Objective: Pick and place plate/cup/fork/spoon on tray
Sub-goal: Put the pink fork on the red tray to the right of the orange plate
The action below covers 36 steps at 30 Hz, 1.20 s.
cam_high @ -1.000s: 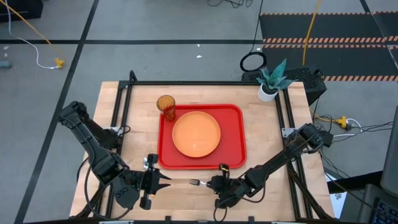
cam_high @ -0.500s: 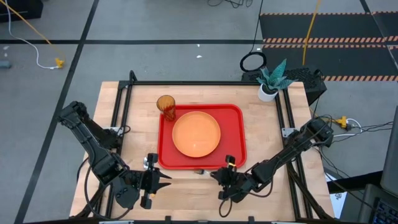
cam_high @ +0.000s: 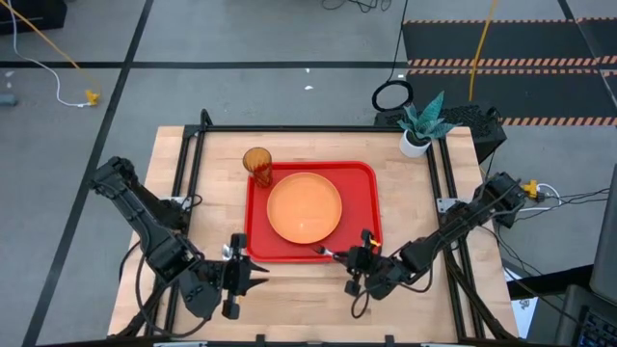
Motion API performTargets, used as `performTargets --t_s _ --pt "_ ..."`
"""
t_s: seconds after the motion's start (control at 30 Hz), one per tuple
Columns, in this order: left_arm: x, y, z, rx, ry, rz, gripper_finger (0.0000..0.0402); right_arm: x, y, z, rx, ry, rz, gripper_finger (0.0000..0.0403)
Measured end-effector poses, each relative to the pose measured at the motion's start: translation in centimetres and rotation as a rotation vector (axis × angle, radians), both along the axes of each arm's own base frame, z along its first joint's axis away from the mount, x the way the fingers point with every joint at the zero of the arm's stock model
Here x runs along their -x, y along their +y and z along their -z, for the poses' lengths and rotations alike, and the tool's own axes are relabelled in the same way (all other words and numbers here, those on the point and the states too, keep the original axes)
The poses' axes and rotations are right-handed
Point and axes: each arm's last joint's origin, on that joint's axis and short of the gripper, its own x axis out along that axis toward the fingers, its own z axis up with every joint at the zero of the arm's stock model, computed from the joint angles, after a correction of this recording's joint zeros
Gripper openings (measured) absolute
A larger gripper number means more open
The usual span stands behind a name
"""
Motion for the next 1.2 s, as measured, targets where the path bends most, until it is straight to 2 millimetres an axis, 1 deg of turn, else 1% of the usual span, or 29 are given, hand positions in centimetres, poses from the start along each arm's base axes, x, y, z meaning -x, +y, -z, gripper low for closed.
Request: performTargets --t_s 0.2,0.43,0.73,1.03,1.2 --pt "-0.4 0.5 0.0 0.001 -0.001 -0.02 0.0088 -0.4 -0.8 0.0 0.02 0.01 0.018 0.0024" --pt "-0.4 0.5 0.0 -0.001 0.001 -0.022 0.0088 -0.9 -2.1 0.2 0.039 0.036 0.06 0.0024" --pt "-0.4 0.5 0.0 -0.006 0.003 -0.02 0.0088 -1.9 -3.9 0.0 0.051 0.008 0.142 0.0024" --pt "-0.3 0.6 0.1 -0.017 0.015 -0.019 0.0088 -2.8 -4.6 -0.6 0.059 -0.043 0.127 0.0025" --pt "-0.3 0.6 0.1 -0.021 0.015 -0.017 0.0088 -3.1 -5.0 -0.5 -0.006 -0.025 0.098 0.0025"
